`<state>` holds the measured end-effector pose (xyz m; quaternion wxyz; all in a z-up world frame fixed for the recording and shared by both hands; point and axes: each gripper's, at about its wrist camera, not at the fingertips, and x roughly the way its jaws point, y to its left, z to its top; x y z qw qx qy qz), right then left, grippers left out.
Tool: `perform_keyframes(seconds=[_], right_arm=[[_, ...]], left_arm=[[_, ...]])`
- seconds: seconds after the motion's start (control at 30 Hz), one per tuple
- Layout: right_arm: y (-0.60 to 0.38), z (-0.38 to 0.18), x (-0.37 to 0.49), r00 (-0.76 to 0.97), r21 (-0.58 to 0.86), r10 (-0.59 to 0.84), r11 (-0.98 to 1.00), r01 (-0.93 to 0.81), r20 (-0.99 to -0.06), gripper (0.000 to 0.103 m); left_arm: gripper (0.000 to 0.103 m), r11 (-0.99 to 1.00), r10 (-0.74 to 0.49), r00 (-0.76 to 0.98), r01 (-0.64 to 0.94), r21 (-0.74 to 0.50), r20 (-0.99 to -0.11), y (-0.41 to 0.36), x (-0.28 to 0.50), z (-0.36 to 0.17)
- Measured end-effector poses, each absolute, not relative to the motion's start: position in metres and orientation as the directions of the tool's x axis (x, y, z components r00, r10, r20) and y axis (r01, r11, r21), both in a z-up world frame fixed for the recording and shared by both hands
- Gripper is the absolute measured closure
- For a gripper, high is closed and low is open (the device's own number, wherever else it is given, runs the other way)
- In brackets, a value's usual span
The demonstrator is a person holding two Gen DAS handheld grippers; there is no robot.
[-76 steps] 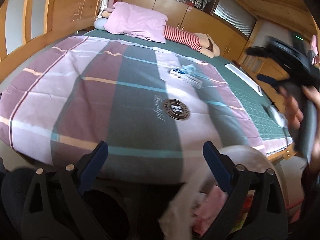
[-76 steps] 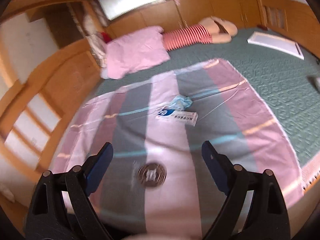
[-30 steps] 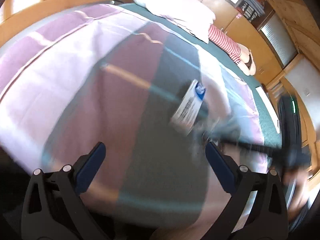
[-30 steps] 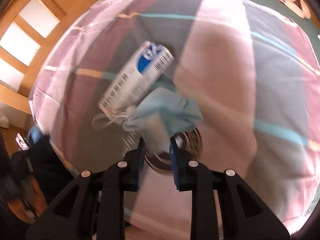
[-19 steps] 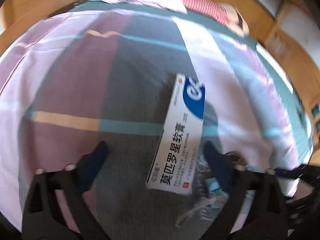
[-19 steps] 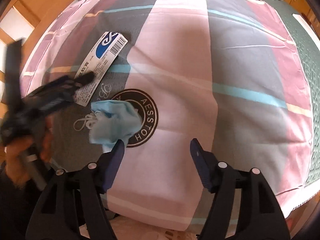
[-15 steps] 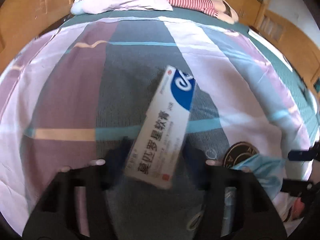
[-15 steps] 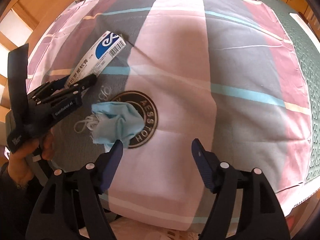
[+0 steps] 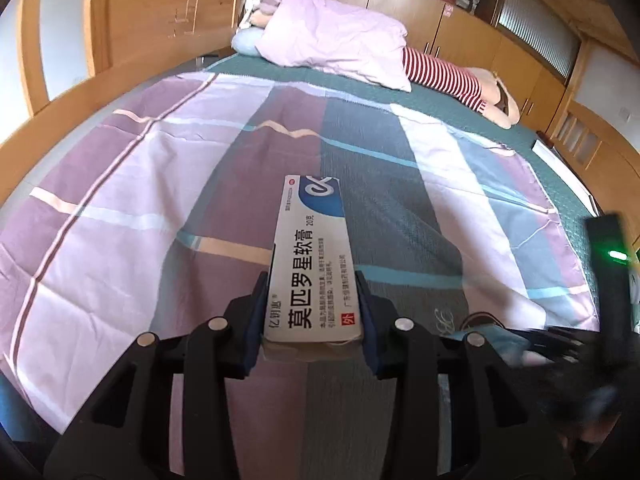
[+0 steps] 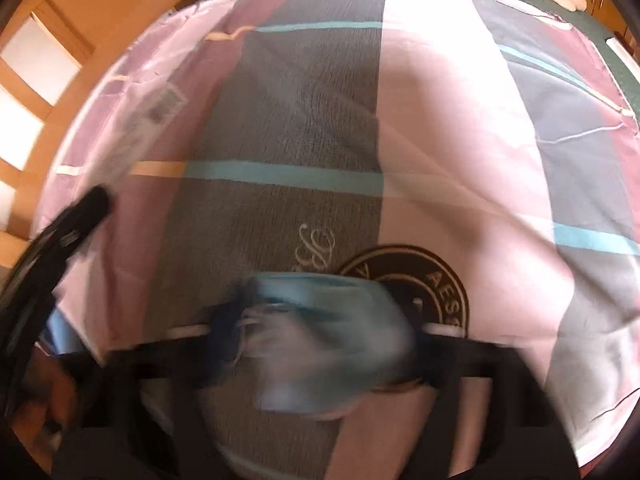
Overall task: Collect trash
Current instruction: 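Carry the ointment box and blue mask into the wastebasket and open both grippers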
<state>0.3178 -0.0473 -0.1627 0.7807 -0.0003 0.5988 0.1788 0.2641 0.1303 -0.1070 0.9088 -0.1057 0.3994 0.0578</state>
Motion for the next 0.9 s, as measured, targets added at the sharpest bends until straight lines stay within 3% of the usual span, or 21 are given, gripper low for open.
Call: perform_keyframes(seconds=[0.1, 0.13, 0.3, 0.6, 0.9], right_arm=[[-0.049, -0.154, 0.316, 0.232, 0.244, 0.306, 0.934, -0.262, -0.923, 0.082], [-0.053, -0.149, 0.313, 0.244, 0.243, 0.304, 0.937, -0.252, -0.921, 0.083], [-0.088, -0.094, 0.282, 0.400, 0.234, 0.314, 0.943, -0.236, -0.861, 0.084], [-0.156, -0.002, 0.175, 0.614, 0.240, 0.340, 0.940, -0.242, -0.713, 0.084], [-0.210, 0.029, 0.065, 0.692, 0.271, 0.337, 0.940, -0.208, -0.639, 0.084]], left_arm=[[0.062, 0.969, -0.006, 0.687, -0.176, -0.174, -0.727, 0.133, 0.250, -0.105], [0.062, 0.968, -0.012, 0.689, -0.173, -0.180, -0.725, 0.133, 0.247, -0.106], [0.062, 0.977, 0.013, 0.716, -0.157, -0.143, -0.698, 0.128, 0.220, -0.096], [0.062, 0.996, -0.019, 0.811, -0.035, -0.081, -0.585, 0.073, 0.131, -0.019], [0.062, 0.992, -0.123, 0.842, 0.117, -0.044, -0.525, 0.011, 0.058, 0.018]])
